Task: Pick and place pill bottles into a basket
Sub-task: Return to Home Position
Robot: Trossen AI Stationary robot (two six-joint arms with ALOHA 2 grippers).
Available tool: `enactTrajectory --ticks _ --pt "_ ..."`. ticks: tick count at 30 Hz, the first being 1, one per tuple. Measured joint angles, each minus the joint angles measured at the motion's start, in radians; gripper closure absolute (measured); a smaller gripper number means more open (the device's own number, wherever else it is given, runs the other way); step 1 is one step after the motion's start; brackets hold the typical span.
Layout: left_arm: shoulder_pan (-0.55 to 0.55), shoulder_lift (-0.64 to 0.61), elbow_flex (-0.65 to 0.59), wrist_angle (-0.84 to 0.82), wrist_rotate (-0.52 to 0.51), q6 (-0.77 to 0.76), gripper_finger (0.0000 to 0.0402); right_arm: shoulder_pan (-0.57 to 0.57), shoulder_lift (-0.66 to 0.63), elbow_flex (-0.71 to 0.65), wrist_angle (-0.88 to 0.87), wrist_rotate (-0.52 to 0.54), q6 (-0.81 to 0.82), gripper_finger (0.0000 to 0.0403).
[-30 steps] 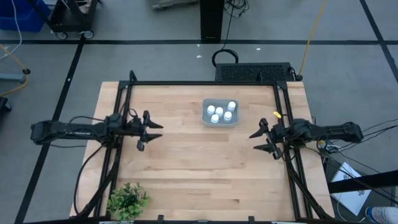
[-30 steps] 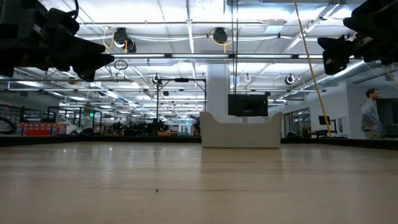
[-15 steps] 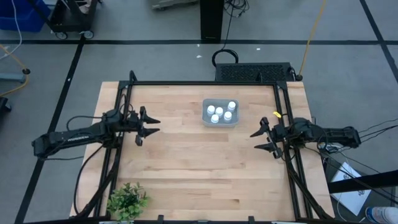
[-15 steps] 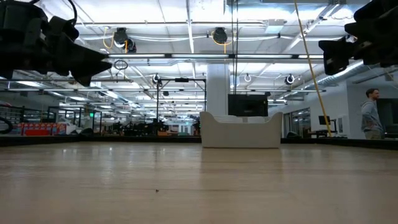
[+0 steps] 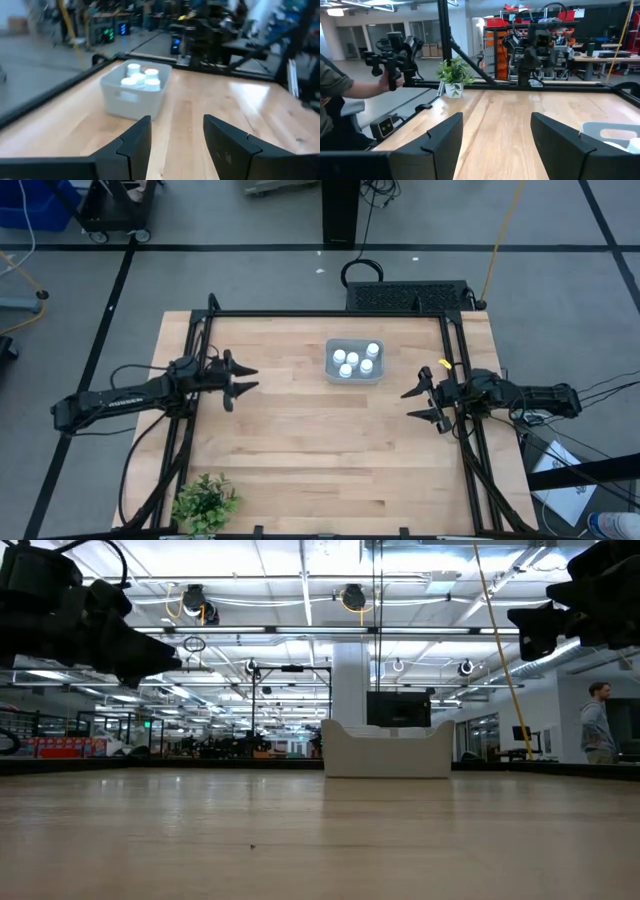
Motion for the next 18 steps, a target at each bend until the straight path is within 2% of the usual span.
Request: enactTrajectory --ticks 5,18 --pt "0.000 0.002 0.000 0.002 -0.045 -0.107 0.0215 0.000 0.000 0.000 0.007 -0.002 0.000 0.0175" --pt "0.000 0.002 0.000 0.002 -0.045 -0.115 0.0215 0.000 0.000 -0.001 0.033 -0.004 0.000 0.0176"
